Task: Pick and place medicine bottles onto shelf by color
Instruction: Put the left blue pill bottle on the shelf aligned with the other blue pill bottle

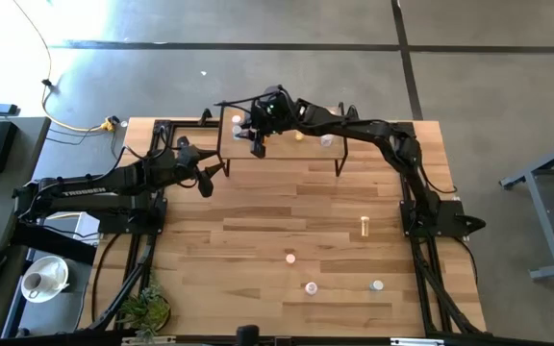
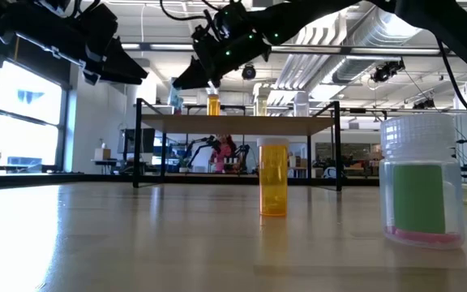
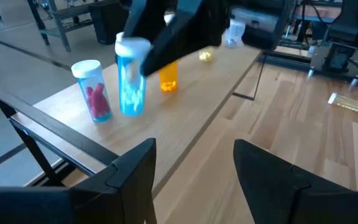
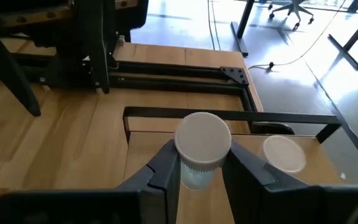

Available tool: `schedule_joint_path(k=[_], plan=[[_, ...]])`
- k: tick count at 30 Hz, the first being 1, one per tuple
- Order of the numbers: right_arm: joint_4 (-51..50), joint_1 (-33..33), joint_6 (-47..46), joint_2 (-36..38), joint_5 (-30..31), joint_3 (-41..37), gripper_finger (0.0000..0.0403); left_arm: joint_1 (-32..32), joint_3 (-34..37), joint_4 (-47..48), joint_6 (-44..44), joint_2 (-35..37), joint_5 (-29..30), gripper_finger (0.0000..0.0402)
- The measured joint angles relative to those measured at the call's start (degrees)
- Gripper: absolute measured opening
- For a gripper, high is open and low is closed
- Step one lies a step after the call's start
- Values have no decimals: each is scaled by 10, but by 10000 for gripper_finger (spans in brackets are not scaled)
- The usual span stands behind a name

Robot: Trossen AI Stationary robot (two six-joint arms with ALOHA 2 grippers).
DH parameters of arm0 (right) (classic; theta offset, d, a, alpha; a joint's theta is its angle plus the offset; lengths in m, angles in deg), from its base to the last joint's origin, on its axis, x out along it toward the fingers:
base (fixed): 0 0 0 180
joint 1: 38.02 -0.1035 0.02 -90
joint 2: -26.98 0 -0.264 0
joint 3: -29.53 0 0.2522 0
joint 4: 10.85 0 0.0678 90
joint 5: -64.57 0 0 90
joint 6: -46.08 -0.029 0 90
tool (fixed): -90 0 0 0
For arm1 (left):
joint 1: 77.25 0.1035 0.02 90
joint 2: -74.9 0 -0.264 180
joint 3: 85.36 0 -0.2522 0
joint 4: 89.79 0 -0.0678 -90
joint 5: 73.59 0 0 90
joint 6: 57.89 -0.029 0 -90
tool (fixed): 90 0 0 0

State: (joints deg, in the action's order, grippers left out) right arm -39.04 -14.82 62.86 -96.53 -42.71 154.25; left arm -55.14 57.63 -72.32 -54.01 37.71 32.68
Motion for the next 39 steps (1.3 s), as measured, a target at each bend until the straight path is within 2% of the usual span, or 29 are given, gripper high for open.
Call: schedule_joint_path(k=[39], plan=[[-31, 0, 12, -22, -3, 12, 87, 0, 0, 0, 5, 0, 0, 204]])
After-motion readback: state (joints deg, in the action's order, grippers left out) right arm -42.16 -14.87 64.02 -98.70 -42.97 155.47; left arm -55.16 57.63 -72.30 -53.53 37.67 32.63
